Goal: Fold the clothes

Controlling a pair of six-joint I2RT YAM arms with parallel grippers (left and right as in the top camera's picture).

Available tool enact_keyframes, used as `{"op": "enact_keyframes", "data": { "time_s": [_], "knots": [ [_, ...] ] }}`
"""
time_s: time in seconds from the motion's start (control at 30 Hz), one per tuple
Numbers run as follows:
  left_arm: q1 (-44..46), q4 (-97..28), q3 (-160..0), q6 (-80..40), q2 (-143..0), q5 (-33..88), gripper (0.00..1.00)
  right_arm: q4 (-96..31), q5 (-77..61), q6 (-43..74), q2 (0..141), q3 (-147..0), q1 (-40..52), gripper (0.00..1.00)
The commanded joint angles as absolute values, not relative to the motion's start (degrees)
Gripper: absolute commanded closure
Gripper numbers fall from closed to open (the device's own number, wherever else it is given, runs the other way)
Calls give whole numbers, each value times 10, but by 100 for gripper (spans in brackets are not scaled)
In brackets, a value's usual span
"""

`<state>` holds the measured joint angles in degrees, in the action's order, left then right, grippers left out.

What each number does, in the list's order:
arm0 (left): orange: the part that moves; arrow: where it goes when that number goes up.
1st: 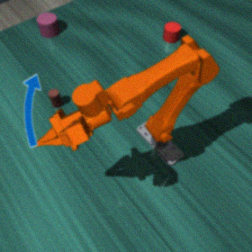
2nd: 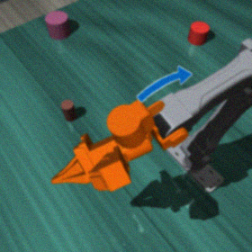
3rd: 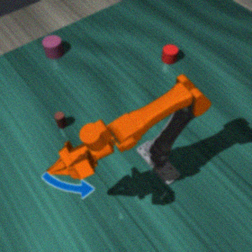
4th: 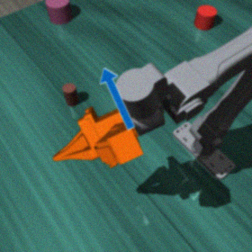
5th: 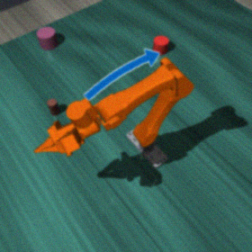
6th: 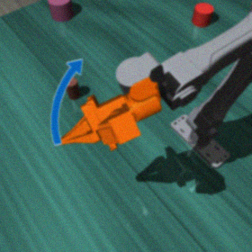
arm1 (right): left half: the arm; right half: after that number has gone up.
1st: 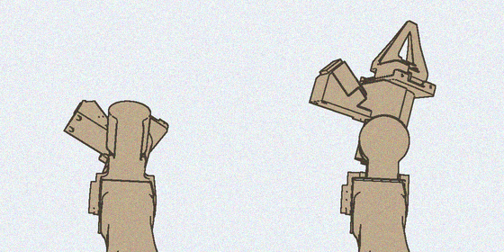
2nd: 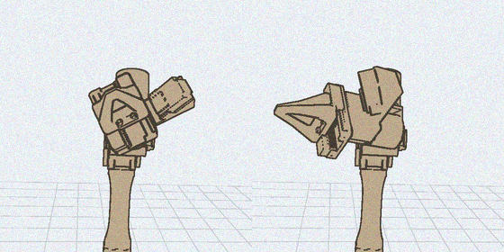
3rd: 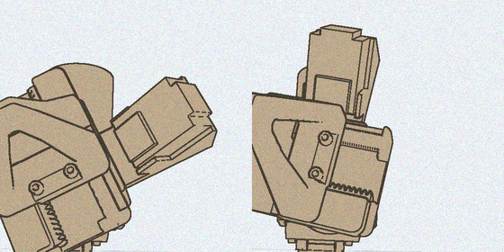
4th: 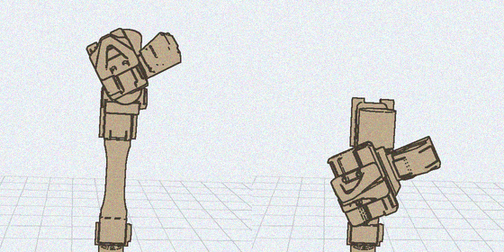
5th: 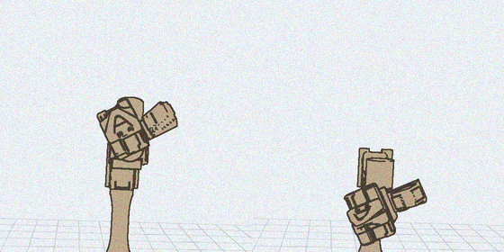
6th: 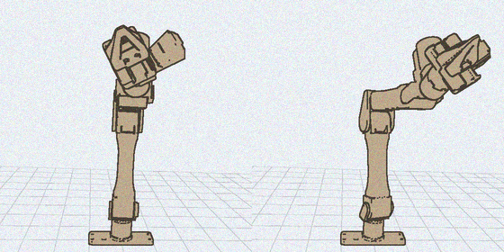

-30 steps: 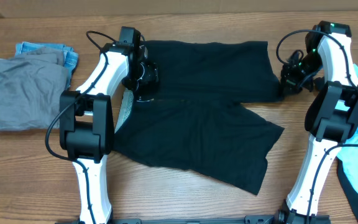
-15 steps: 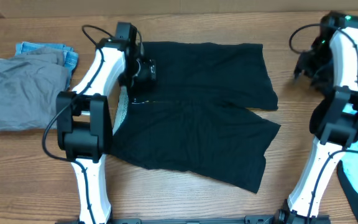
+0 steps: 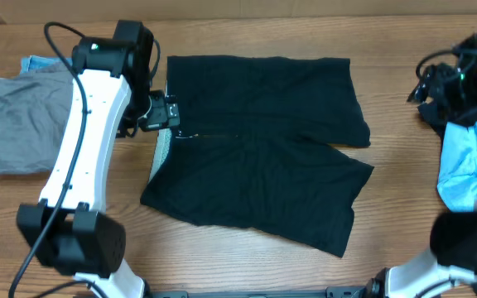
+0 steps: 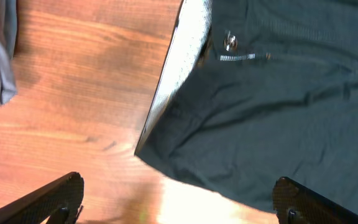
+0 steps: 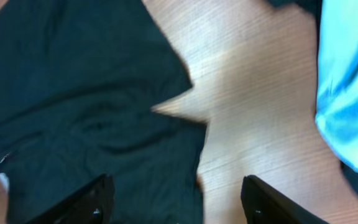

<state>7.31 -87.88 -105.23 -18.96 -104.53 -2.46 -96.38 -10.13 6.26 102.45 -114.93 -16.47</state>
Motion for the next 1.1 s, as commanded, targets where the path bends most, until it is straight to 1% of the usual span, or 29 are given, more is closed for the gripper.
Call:
{"op": "enact_keyframes", "data": {
  "time_s": [0.0,0.03,0.07,0.13,0.23,0.3,0.4,0.43,0.5,0.53,0.63,0.73,0.77,0.8,0.83,0.87,0.9,1.07],
  "knots": [
    [102,-837,-938,-234,-941,-29,0,-910,-160,73,916,-967,-164,0],
    [106,-801,-879,-236,-909,-14,0,-892,-184,76,896,-926,-163,0],
    [106,-766,-818,-236,-881,18,0,-860,-226,81,866,-851,-161,0],
    [105,-721,-692,-241,-853,63,0,-791,-246,127,825,-704,-148,0],
    [105,-701,-576,-260,-855,86,0,-729,-263,180,819,-592,-134,0],
    [105,-698,-539,-281,-855,90,0,-693,-267,197,819,-548,-131,0],
    [104,-678,-506,-349,-855,78,0,-653,-267,211,819,-509,-131,0],
    [104,-652,-494,-377,-855,65,0,-650,-267,211,819,-497,-131,0],
    [104,-568,-470,-387,-855,57,1,-645,-267,211,819,-475,-131,0],
    [104,-537,-463,-386,-855,51,5,-640,-268,211,819,-464,-131,0],
    [103,-481,-445,-386,-855,35,27,-632,-273,210,819,-449,-131,0],
    [103,-465,-435,-386,-855,32,40,-630,-273,210,819,-449,-131,0],
    [103,-470,-435,-386,-855,31,38,-630,-271,210,819,-449,-131,0],
    [103,-490,-434,-390,-855,16,31,-630,-271,210,819,-449,-131,0],
    [102,-513,-434,-422,-855,-22,22,-629,-271,208,819,-449,-131,0],
    [98,-525,-434,-450,-855,-48,16,-628,-271,208,819,-449,-131,0],
    [92,-517,-434,-452,-855,-48,13,-628,-271,208,819,-449,-131,0],
    [77,-436,-434,-448,-855,-45,12,-626,-271,206,819,-449,-131,0]
  ]
}}
